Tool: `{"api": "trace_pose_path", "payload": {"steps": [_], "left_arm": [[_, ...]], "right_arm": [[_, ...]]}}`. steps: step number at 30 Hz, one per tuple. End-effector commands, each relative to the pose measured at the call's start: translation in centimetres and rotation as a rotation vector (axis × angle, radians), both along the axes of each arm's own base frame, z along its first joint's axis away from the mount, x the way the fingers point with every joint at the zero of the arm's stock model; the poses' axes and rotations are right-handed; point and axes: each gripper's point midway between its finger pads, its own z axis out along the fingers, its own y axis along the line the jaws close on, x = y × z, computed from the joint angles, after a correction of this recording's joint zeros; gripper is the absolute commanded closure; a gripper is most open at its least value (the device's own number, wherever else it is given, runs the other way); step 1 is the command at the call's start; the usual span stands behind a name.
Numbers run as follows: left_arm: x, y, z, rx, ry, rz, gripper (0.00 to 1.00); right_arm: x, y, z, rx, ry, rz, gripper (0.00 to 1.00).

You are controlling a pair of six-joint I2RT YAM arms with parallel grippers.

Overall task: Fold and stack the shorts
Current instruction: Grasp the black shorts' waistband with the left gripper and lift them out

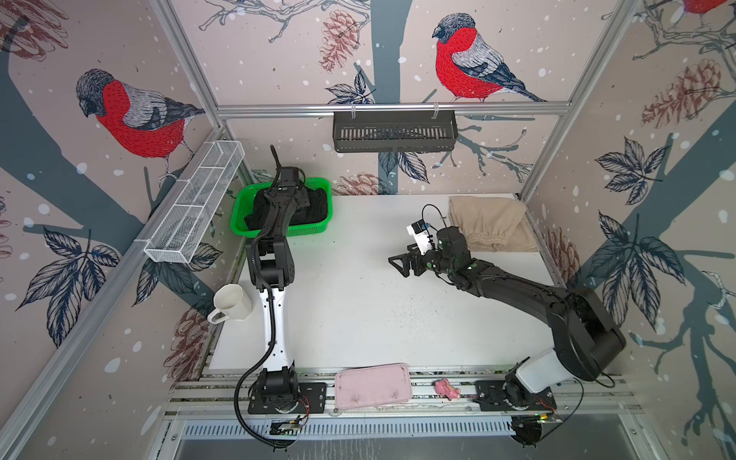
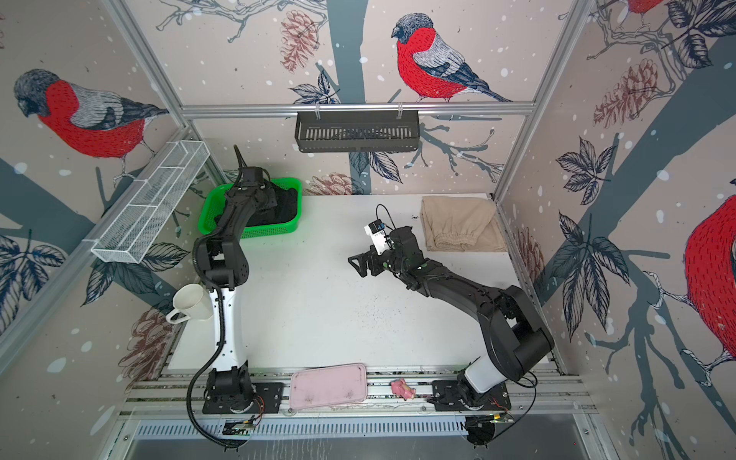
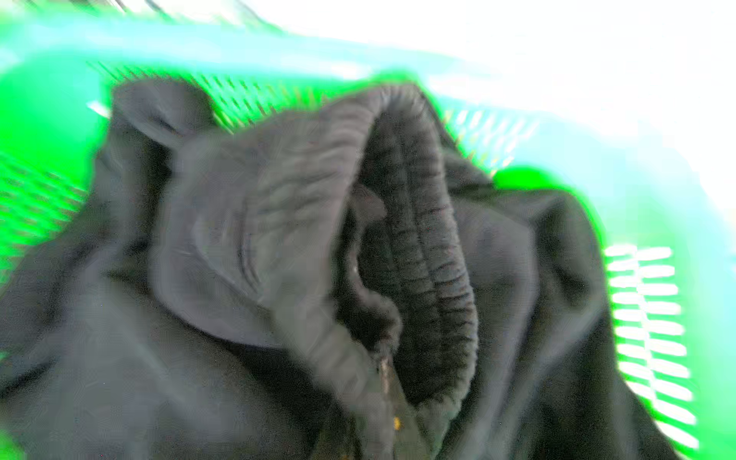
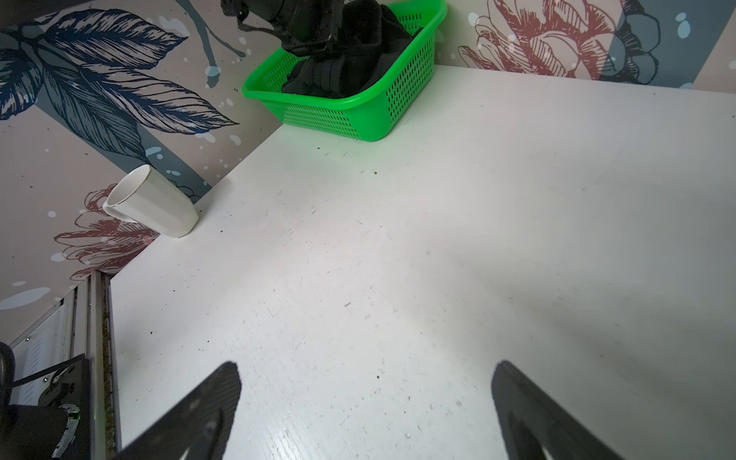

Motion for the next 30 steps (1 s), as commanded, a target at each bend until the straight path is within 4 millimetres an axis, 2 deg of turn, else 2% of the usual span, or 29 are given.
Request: {"api": "trace_pose_path", "payload": {"steps": [1,9,14,17,19,22,25,30], "left_arm": [[-1.1,-0.5,7.9,-0.001,-0.120,-0.030,1.00],[-4.5,-2.5,17.7,-0.005,-0.251,-0.107,1.00],[-7.2,-5.1,25.8,-0.052,-0.387,-0.204,1.00],[-9.9,-6.9,31.1,-0.065,-0.478,-0.278,1.00],[-12.3,-8.4,35.0,-0.075,-0.561,-0.337,1.00],[-15.9,-10.9,39.7,-0.116,-0.670,-0.439,1.00],[-19.2,-12.9,42.8,-0.171,-0.738,-0.523,1.00],[-23.8,-17.3,45.5,-0.266,-0.782,-0.678,1.00]], "right_arm": [[0.3,0.3,0.9,0.023,-0.040,-0.004,0.01],[-0.3,0.4,1.2,0.036,-0.053,0.003,0.01],[-0.4,0.7,1.6,0.044,-0.064,0.011,0.01],[-0.5,0.9,1.7,0.049,-0.070,0.016,0.01],[-0.6,1.1,1.8,0.055,-0.075,0.021,0.01],[-0.7,1.3,2.0,0.067,-0.082,0.025,0.01],[-0.6,1.2,2.3,0.068,-0.094,0.018,0.01],[-0.3,0.2,4.4,0.056,-0.155,-0.019,0.01]]}}
